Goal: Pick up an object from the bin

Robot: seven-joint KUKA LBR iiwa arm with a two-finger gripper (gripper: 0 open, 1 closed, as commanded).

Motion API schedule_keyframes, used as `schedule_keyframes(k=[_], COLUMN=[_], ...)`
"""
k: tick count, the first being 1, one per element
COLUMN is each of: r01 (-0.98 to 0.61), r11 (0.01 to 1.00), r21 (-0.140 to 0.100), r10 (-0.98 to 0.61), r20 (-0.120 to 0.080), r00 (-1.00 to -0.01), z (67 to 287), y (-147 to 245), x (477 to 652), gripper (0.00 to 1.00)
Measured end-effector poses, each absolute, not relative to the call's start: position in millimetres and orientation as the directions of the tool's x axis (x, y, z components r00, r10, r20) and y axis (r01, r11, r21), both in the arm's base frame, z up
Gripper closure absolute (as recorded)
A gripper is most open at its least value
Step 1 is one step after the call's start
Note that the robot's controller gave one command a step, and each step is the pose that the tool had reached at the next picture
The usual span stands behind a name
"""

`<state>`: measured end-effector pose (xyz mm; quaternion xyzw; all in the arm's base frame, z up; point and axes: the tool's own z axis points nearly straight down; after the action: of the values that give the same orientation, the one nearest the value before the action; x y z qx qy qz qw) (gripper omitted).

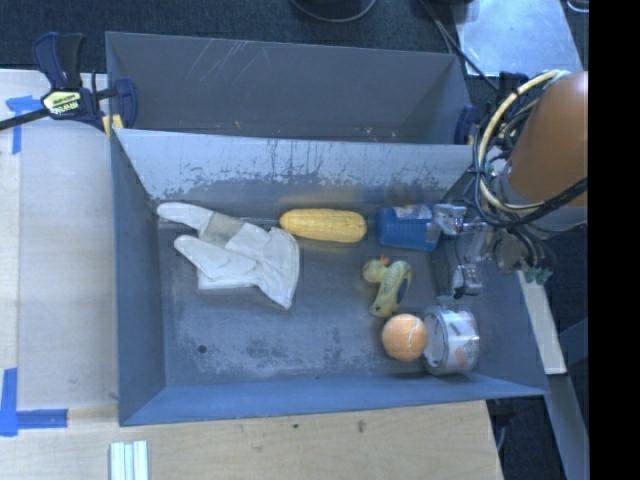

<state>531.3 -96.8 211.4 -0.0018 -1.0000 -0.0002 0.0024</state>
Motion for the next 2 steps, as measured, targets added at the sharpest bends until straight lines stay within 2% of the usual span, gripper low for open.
schedule_keyframes(k=[1,2], r01=[0.001,-0.072], r11=[1.0,0.997], r21=[-0.001,-0.002], r10=[0.001,-0.072], r20=[-0.004,-0.008], r00=[-1.0,-0.997], z=[216,188], y=[-96,-90], x=[532.9,538.5], gripper=[0.0,0.0])
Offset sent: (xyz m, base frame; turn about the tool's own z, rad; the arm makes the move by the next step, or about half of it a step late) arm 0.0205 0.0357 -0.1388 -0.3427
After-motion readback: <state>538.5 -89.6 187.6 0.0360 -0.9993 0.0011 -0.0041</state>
